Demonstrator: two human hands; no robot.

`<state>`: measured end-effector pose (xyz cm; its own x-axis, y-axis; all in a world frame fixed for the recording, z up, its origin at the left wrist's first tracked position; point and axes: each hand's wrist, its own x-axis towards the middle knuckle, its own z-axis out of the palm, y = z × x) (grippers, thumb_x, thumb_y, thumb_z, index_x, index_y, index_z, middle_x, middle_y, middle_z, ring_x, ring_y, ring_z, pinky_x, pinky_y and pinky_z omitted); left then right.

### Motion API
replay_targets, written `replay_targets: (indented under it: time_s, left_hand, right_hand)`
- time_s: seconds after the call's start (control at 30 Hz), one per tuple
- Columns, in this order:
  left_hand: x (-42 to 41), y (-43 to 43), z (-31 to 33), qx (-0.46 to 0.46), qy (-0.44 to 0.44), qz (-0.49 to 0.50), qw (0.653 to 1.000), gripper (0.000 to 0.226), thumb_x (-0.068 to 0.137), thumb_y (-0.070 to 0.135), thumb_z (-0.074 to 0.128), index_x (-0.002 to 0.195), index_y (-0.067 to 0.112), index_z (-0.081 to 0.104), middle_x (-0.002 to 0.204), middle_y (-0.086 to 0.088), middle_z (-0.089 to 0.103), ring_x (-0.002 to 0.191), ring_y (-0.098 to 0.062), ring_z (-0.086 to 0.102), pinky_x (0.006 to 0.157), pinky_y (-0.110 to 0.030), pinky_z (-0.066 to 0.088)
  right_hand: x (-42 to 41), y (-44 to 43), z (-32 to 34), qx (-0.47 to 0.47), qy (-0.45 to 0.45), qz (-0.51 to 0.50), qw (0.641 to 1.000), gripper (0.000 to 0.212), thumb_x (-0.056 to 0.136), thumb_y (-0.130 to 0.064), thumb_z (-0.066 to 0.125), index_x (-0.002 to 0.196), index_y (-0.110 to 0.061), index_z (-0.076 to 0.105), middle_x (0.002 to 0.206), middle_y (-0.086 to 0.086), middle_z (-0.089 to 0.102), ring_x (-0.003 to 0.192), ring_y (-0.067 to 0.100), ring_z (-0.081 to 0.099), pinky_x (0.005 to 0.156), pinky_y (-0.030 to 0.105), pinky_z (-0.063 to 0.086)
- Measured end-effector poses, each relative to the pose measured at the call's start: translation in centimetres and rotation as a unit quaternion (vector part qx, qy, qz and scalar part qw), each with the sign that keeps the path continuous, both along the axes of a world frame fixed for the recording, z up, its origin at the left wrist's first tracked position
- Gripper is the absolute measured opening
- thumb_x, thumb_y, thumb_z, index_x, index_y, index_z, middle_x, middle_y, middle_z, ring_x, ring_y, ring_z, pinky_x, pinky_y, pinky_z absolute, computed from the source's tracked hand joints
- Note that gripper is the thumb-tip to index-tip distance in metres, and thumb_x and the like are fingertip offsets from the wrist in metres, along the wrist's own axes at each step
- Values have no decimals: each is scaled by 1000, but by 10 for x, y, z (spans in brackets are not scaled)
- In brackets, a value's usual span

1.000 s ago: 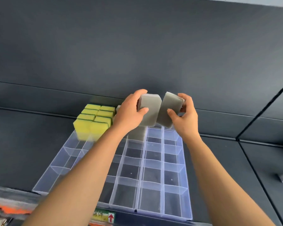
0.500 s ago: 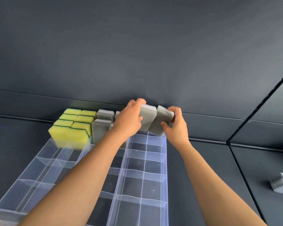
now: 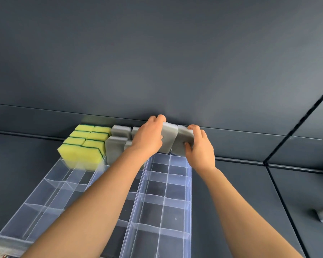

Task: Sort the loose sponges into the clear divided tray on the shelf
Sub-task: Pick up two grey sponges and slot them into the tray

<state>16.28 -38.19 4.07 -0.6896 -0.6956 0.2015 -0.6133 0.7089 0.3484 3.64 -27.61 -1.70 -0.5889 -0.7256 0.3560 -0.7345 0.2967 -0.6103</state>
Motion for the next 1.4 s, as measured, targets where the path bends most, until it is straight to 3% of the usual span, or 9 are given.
replay_targets:
  time_s: [0.23, 0.47, 0.8, 0.93, 1.0, 1.1, 1.23, 1.4]
  left_hand:
    - [-7, -1, 1, -24, -15, -2, 1000, 41, 81, -9, 52, 116, 13, 46, 110, -8, 46, 79, -28, 47, 61, -32, 30]
    - [-6, -9, -3, 54, 66, 41, 995, 38, 78, -7, 53, 105, 19, 49, 108, -3, 47, 85, -27, 51, 63, -33, 38]
    - [-4, -19, -2, 100, 77, 28, 992, 32, 76, 0, 62, 98, 20, 49, 104, 0, 47, 87, -23, 49, 72, -35, 44]
    - [-6, -17, -10, 56, 13, 16, 998, 30, 78, -1, 61, 101, 14, 48, 104, -4, 48, 88, -26, 51, 66, -32, 39]
    - [-9, -14, -12, -8, -39, 14, 999, 26, 81, 0, 61, 102, 9, 50, 104, -8, 49, 91, -30, 54, 66, -35, 38]
    - [-11, -11, -13, -138, -117, 4, 983, 18, 83, 8, 62, 99, 11, 54, 105, -7, 52, 99, -27, 50, 77, -32, 38]
    - [-5, -6, -19, -224, -98, -8, 970, 20, 79, 6, 64, 92, 15, 52, 104, -4, 47, 97, -24, 45, 77, -29, 36]
    - [-6, -7, -20, -214, -86, -35, 972, 31, 78, 2, 66, 97, 15, 46, 105, -3, 47, 94, -22, 49, 69, -27, 34]
  right_hand:
    - [-1, 0, -3, 44, 25, 1, 999, 44, 86, -6, 51, 125, -21, 39, 104, 6, 49, 73, 29, 48, 59, 33, 41]
    - [2, -3, -9, 53, 27, 0, 998, 45, 84, -1, 50, 124, -20, 42, 100, 6, 49, 76, 27, 44, 61, 32, 39]
    - [3, -7, -14, 40, -13, -13, 999, 46, 84, -3, 53, 125, -21, 43, 109, 5, 49, 79, 29, 50, 63, 32, 41]
    - [3, -6, -15, 41, -12, -11, 999, 46, 83, -5, 54, 124, -22, 43, 108, 3, 49, 81, 27, 51, 63, 30, 40]
    - [3, -6, -15, 38, -9, -13, 999, 46, 83, -6, 55, 125, -22, 44, 108, 2, 49, 82, 26, 51, 63, 29, 39]
    - [4, -5, -14, 29, 17, -14, 999, 48, 80, -9, 61, 125, -19, 48, 111, 3, 49, 93, 25, 51, 65, 29, 41]
    - [6, -4, -12, -4, 83, -29, 996, 44, 76, -18, 70, 117, -12, 59, 117, 7, 50, 105, 25, 47, 67, 31, 48]
    - [4, -4, -12, -20, 130, -13, 991, 35, 78, -13, 72, 112, -11, 65, 110, 8, 57, 97, 28, 51, 60, 32, 48]
